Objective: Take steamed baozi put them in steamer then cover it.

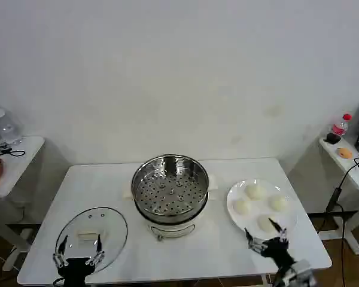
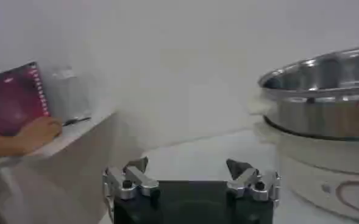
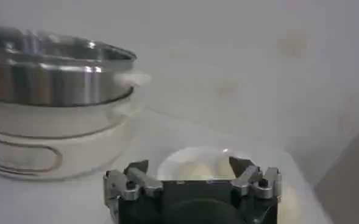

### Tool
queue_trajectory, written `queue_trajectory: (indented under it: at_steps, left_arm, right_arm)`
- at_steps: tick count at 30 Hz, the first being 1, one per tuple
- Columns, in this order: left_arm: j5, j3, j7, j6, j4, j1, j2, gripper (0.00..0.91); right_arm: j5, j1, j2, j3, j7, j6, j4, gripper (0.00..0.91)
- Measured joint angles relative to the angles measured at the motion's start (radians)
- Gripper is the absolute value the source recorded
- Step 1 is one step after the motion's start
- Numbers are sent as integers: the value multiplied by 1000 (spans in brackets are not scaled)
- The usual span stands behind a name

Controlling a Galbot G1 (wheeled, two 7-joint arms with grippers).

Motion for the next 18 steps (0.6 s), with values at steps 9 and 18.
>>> queue_trajectory:
  at_steps: [9, 18]
  left_arm:
    - [51, -12, 49, -6, 13, -9, 1, 907]
    - [70, -25, 65, -15, 23, -19, -3, 907]
  right_arm:
    - [-179, 217, -260, -15, -186, -11, -140, 907]
    - [-371, 589, -456, -236, -426, 127, -353, 907]
